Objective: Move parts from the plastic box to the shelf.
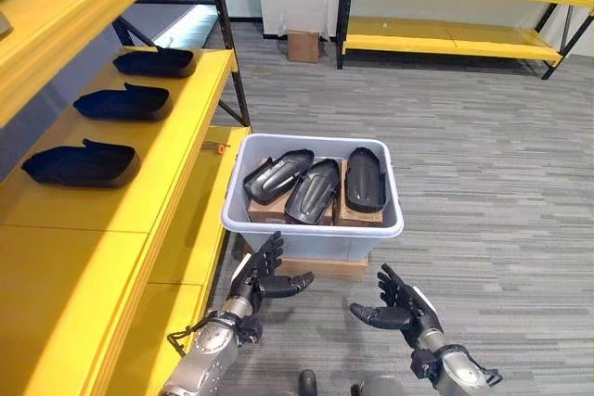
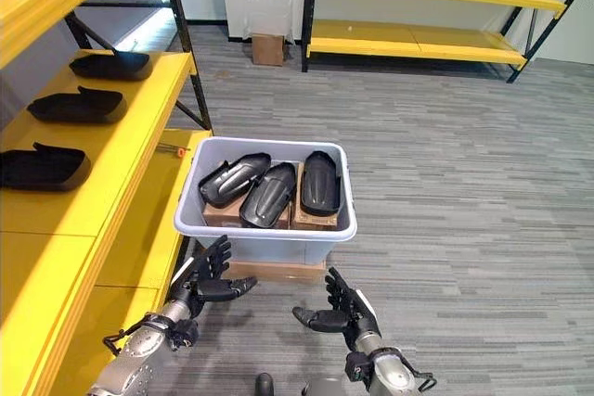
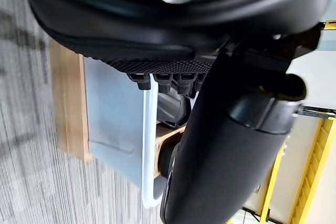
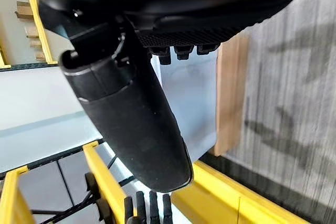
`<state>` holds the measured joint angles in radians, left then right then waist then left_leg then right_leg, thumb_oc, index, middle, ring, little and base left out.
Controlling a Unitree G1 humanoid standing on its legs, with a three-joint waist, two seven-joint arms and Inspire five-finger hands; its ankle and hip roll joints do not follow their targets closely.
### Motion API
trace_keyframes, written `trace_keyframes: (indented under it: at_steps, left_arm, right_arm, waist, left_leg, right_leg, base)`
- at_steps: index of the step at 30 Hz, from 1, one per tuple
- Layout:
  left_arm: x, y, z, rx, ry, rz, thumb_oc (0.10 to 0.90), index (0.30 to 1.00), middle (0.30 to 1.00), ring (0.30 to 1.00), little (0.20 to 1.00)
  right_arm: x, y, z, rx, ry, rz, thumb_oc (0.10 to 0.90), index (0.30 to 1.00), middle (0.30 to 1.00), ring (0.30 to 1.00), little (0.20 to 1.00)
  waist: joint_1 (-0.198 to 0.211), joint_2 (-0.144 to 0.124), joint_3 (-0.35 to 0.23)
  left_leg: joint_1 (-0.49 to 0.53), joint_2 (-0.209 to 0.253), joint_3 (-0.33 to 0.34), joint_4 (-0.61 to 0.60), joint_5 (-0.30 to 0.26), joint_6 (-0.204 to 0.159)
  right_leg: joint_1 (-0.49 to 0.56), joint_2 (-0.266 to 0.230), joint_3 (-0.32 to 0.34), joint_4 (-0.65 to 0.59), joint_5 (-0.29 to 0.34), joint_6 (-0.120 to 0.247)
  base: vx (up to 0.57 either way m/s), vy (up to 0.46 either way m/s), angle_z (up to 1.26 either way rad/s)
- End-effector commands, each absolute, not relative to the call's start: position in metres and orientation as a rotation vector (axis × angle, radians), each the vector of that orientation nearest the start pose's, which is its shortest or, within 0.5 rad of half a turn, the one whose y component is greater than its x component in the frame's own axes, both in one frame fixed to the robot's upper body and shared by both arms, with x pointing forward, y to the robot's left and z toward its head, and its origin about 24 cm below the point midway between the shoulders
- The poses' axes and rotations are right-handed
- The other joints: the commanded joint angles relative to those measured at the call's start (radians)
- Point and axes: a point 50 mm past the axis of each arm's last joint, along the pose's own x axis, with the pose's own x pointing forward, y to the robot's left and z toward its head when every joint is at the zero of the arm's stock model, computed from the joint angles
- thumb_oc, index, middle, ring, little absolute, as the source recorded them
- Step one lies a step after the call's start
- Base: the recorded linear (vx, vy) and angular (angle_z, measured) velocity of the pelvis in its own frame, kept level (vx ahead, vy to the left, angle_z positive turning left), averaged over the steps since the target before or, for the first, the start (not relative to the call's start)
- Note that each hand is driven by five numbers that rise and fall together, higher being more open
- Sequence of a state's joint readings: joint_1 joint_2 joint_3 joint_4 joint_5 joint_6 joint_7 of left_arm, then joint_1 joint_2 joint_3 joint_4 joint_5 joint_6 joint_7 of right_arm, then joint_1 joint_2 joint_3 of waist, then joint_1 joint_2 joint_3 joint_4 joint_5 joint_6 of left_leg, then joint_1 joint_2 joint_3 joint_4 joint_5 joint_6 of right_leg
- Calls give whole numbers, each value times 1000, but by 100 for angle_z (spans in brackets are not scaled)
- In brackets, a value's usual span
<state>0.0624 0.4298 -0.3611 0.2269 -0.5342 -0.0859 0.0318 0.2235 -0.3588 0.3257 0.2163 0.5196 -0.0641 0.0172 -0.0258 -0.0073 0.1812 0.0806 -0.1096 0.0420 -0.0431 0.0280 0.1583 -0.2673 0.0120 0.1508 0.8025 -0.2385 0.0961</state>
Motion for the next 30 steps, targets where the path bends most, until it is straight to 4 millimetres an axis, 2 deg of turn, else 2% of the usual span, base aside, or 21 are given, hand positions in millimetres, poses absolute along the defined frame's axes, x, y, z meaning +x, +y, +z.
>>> trace_keyframes:
  at_steps: [1, 2, 4, 5, 6, 9, 11, 12, 14, 17, 20, 22, 23, 25, 27, 28, 30]
  left_arm:
    - [233, 173, 9, -98, 125, -197, 900, 1000, 1000, 1000, 1000]
    - [232, 172, 10, -113, 120, -193, 900, 1000, 1000, 1000, 1000]
    - [233, 171, 11, -122, 110, -195, 900, 1000, 1000, 1000, 1000]
    - [233, 171, 11, -122, 110, -195, 900, 1000, 1000, 1000, 1000]
    - [233, 172, 12, -120, 107, -196, 900, 1000, 1000, 1000, 1000]
    - [232, 166, 6, -134, 126, -209, 900, 1000, 1000, 1000, 1000]
    - [232, 166, 6, -138, 125, -205, 900, 1000, 1000, 1000, 1000]
    - [233, 166, 7, -140, 122, -199, 900, 1000, 1000, 1000, 1000]
    - [235, 162, 7, -147, 124, -211, 900, 1000, 1000, 1000, 1000]
    - [236, 161, 6, -154, 126, -210, 900, 1000, 1000, 1000, 1000]
    - [236, 161, 5, -165, 132, -205, 900, 1000, 1000, 1000, 1000]
    - [236, 162, 6, -171, 134, -198, 900, 1000, 1000, 1000, 1000]
    - [235, 163, 5, -173, 136, -194, 900, 1000, 1000, 1000, 1000]
    - [233, 164, 4, -169, 139, -189, 900, 1000, 1000, 1000, 1000]
    - [232, 166, 3, -170, 148, -181, 900, 1000, 1000, 1000, 1000]
    - [231, 167, 2, -165, 151, -180, 900, 1000, 1000, 1000, 1000]
    - [229, 167, -1, -156, 165, -182, 900, 1000, 1000, 1000, 1000]
  right_arm:
    - [196, -178, -23, 201, 283, 142, 900, 1000, 1000, 1000, 1000]
    - [197, -177, -22, 192, 282, 156, 900, 1000, 1000, 1000, 1000]
    - [199, -177, -20, 179, 272, 161, 900, 1000, 1000, 1000, 1000]
    - [199, -177, -20, 179, 272, 161, 900, 1000, 1000, 1000, 1000]
    - [201, -178, -17, 158, 259, 165, 900, 1000, 1000, 1000, 1000]
    - [201, -180, -19, 164, 264, 149, 900, 1000, 1000, 1000, 1000]
    - [202, -180, -18, 166, 259, 147, 900, 1000, 1000, 1000, 1000]
    - [204, -184, -14, 164, 238, 138, 900, 1000, 1000, 1000, 1000]
    - [204, -186, -14, 173, 237, 126, 900, 1000, 1000, 1000, 1000]
    - [204, -187, -14, 176, 236, 122, 900, 1000, 1000, 1000, 1000]
    - [204, -190, -12, 171, 234, 126, 900, 1000, 1000, 1000, 1000]
    - [205, -192, -11, 156, 234, 129, 900, 1000, 1000, 1000, 1000]
    - [204, -193, -11, 149, 236, 129, 900, 1000, 1000, 1000, 1000]
    - [204, -194, -11, 137, 240, 125, 900, 1000, 1000, 1000, 1000]
    - [204, -195, -9, 125, 226, 119, 900, 1000, 1000, 1000, 1000]
    - [204, -196, -9, 124, 222, 115, 900, 1000, 1000, 1000, 1000]
    - [202, -199, -8, 116, 216, 108, 900, 1000, 1000, 1000, 1000]
  waist:
    - [-15, 20, -35]
    - [-14, 18, -39]
    - [-14, 16, -37]
    - [-14, 16, -37]
    - [-16, 7, -40]
    - [-15, -9, -72]
    - [-12, -6, -78]
    - [-9, -4, -91]
    - [-16, -4, -97]
    - [-22, -9, -98]
    - [-14, -29, -73]
    - [-1, -42, -48]
    - [5, -46, -43]
    - [9, -52, -37]
    - [15, -68, -42]
    - [18, -71, -42]
    - [15, -60, -51]
  left_leg:
    - [7, 46, -55, -28, -17, -73]
    - [34, 33, -55, -39, -31, -82]
    - [60, 30, -51, -36, -54, -91]
    - [61, 31, -52, -36, -54, -91]
    - [82, 26, -58, -18, -86, -98]
    - [102, 37, -63, 25, -127, -114]
    - [111, 44, -59, 29, -131, -119]
    - [109, 69, -45, 69, -125, -142]
    - [104, 88, -43, 105, -129, -162]
    - [72, 121, -33, 213, -100, -200]
    - [-52, 137, -23, 494, 8, -230]
    - [-134, 130, -17, 660, 41, -232]
    - [-158, 133, -11, 681, 43, -225]
    - [-196, 167, 14, 638, 44, -213]
    - [-207, 223, 12, 521, 29, -198]
    - [-179, 236, 8, 450, 27, -194]
    - [-134, 281, -16, 202, 71, -206]
  right_leg:
    - [28, 6, -141, -382, 251, -20]
    - [11, 0, -170, -533, 287, -8]
    - [28, -26, -222, -664, 334, 5]
    - [30, -26, -222, -665, 335, 4]
    - [47, -32, -230, -712, 359, 5]
    - [125, -18, -167, -763, 361, -19]
    - [141, -12, -168, -771, 361, -23]
    - [162, -5, -183, -768, 349, -37]
    - [184, 5, -180, -775, 330, -49]
    - [217, 20, -178, -779, 301, -71]
    - [265, 17, -175, -801, 285, -97]
    - [283, 13, -174, -807, 277, -113]
    - [296, 12, -167, -812, 272, -118]
    - [308, 2, -164, -818, 269, -118]
    - [309, -16, -154, -814, 263, -110]
    - [312, -19, -148, -812, 258, -105]
    - [312, -14, -131, -805, 239, -93]
  base:
    - [326, -23, 1]
    - [318, -49, -14]
    - [239, -60, -7]
    - [252, -92, 11]
    - [257, -111, 24]
    - [325, -141, 47]
    - [219, -108, 21]
    - [224, -139, -22]
    - [238, -162, -13]
    - [166, -150, 6]
    - [80, -169, 1]
    - [42, -135, -7]
    - [83, -81, 0]
    - [85, -30, 7]
    - [120, 42, -6]
    - [150, 97, -29]
    - [114, 94, -44]
